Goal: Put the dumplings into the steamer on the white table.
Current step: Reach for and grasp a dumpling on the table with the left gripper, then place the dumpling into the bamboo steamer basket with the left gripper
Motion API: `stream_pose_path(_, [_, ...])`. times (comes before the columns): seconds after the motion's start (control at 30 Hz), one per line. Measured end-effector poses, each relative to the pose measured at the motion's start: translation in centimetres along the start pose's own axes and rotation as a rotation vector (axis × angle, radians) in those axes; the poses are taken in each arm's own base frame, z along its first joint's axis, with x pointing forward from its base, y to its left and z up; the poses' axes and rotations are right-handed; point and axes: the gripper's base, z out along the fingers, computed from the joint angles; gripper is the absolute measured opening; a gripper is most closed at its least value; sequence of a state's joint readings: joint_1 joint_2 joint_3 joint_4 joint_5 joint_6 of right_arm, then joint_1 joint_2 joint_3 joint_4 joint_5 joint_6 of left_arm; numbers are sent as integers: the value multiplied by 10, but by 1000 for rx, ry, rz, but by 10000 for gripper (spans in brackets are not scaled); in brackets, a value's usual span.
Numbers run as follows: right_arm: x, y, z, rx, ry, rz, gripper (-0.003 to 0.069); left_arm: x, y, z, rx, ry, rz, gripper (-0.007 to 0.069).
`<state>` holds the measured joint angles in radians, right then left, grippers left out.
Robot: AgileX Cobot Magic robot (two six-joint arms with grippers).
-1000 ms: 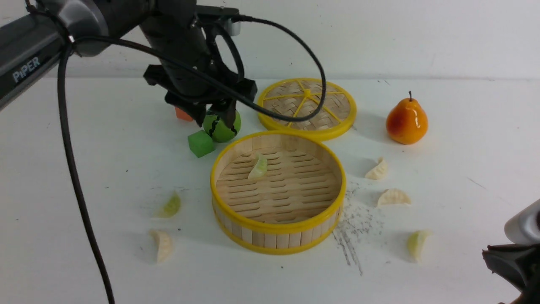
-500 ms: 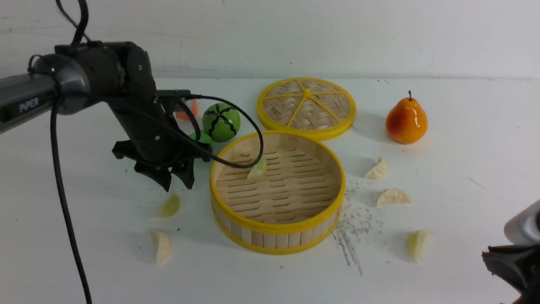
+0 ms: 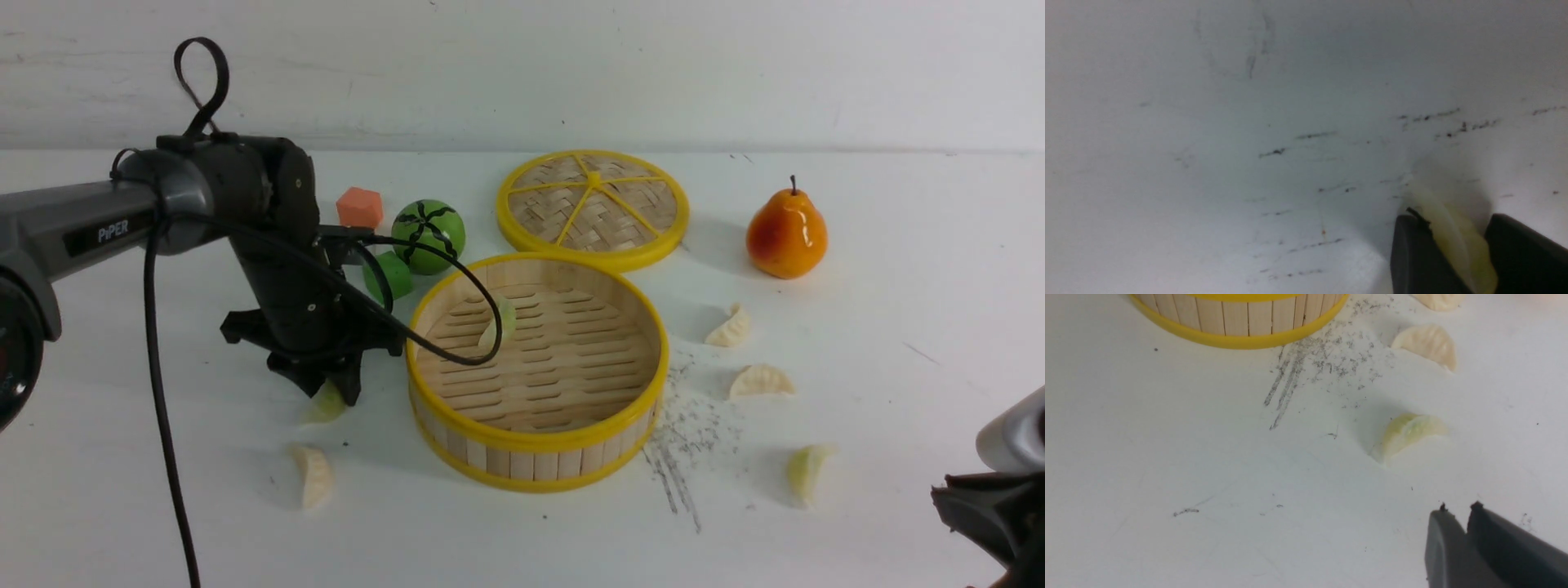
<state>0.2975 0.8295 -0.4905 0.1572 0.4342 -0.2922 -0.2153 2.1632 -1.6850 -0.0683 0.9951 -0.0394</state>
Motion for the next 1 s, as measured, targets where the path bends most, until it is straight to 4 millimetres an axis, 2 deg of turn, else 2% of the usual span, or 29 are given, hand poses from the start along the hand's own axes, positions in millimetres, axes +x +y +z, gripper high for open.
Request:
stream_pose_path(0.1, [0,0,0,0,0,0,83,-6,0,-12,-9,-15,8,204])
stream_pose_path(0.23, [0,0,0,0,0,0,85,-22,-6,-58,22,-141,5,204])
stream_pose_path(0.3, [0,0,0,1,-3,0,87,-30,-16,-94,113,-240,-22,204])
stream_pose_path(0.37, [-1,0,0,4,-15,0,90,-32,-29,-114,205,-289,-29,204])
stream_pose_path(0.43, [-2,-1,0,8,-26,0,92,-33,-47,-123,300,-320,-20,204])
stream_pose_path(0.47, [-3,-1,0,8,-28,0,93,-33,-58,-122,341,-326,-12,204])
stream_pose_path(0.53, [-3,-1,0,8,-28,0,93,-34,-67,-118,362,-326,-8,204])
stream_pose_path(0.7, [-3,-1,0,8,-28,1,99,-41,-112,-68,397,-338,-6,204])
stream_pose_path(0.87, [-3,-1,0,7,-28,4,103,-46,-134,-36,397,-380,-9,202])
stream_pose_path(1.0, [-3,-1,0,7,-28,4,104,-50,-134,-16,398,-382,-101,202])
